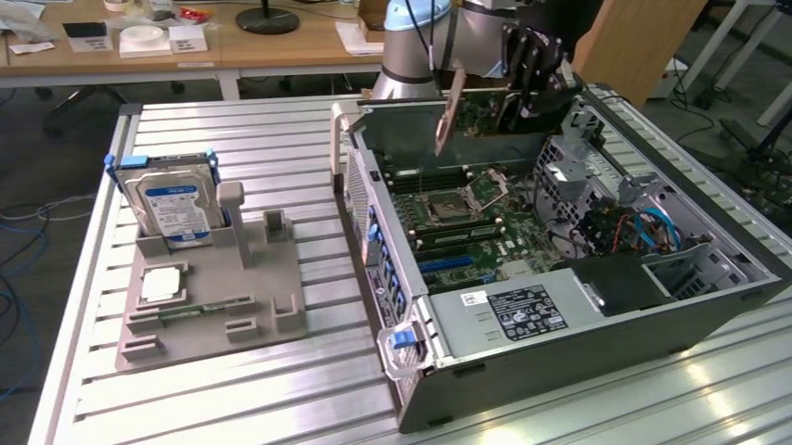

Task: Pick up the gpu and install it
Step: 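Insert the gpu into the slot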

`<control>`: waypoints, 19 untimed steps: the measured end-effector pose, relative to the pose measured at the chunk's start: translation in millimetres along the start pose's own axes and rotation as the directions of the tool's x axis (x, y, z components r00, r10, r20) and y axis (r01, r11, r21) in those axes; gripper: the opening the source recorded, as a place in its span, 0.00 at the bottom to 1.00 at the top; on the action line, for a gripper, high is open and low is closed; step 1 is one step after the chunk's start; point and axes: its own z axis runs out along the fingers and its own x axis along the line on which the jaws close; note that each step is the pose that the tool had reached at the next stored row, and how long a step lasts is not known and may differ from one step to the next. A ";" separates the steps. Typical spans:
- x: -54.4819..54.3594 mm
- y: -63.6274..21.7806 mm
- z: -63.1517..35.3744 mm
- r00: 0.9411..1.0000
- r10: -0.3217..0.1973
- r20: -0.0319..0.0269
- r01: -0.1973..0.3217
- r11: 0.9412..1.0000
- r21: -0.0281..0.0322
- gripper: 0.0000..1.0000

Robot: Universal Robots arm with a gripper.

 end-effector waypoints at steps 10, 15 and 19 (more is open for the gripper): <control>1.8 0.8 8.4 1.000 -0.005 0.000 0.005 1.000 0.000 0.28; 2.2 1.1 13.4 1.000 -0.005 0.000 0.005 1.000 0.000 0.28; 2.7 1.4 18.8 1.000 -0.005 0.000 0.005 1.000 0.000 0.28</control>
